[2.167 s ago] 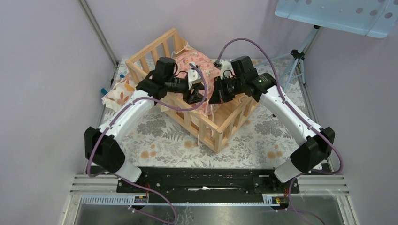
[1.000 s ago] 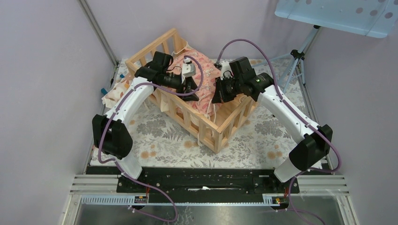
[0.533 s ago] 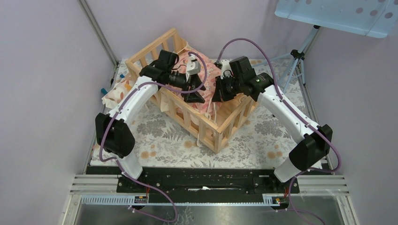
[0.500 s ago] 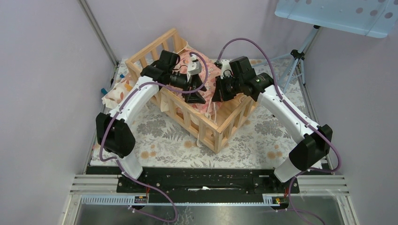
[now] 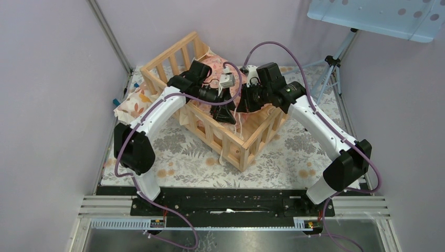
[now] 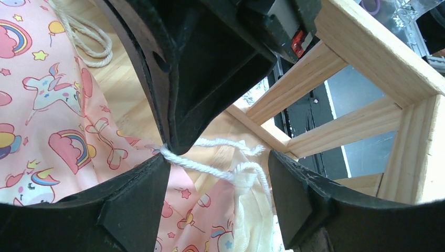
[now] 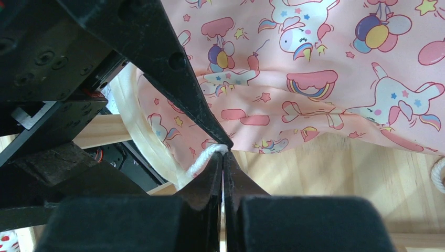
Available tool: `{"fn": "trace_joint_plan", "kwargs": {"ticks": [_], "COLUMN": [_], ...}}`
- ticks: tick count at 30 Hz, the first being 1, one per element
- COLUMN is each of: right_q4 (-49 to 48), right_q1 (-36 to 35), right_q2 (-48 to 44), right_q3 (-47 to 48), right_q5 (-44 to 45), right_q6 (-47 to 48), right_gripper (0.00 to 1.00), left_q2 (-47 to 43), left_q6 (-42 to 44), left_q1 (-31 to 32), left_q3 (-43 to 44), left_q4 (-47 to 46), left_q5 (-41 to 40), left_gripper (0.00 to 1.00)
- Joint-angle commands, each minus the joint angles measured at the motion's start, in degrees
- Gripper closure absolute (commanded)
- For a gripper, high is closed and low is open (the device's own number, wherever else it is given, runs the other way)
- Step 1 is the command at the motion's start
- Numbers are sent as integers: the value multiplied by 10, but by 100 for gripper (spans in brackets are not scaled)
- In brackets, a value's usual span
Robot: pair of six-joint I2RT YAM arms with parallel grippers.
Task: Set up the pet bed
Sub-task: Cross the ropes on the bed frame.
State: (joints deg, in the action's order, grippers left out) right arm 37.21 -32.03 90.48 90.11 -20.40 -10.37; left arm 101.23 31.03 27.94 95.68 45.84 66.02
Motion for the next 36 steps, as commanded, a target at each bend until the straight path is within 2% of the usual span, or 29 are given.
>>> {"fn": "trace_joint_plan", "kwargs": {"ticks": [1,6,11,15,22,27,31,34,36], "right_q4": [-20,-21,-22,-19,-8,15,37,41,44], "right_q1": [1,2,1,1,2,1,1,1,1], "right_q2": [-19,-22,-27,-28,-32,-29,-24,-28,-30], "right_q3": [0,-5,-11,-14,-10,3,15,17,15], "right_q5": [5,-1,-10,-9,4,14,18,19,16], "right_q6": [-5,-3,-1,2,8,23,35,40,44], "right_gripper": [100,100,100,100,100,99,92,76,62], "left_q2": [5,21,36,42,38,30,16,10,8], "left_q6": [-9,-14,-20,-22,-16,4,14,16,18], "left_q1": [4,7,10,10,10,10,10,10,10], "left_q3": [18,15,19,22,24,29,25,25,27], "left_q4": [10,10,9,10,16,37,37,38,37], "left_q5": [22,17,22,21,10,-13,-28,-42,-46], "left_gripper": [28,29,35,51,98,100,100,100,100]}}
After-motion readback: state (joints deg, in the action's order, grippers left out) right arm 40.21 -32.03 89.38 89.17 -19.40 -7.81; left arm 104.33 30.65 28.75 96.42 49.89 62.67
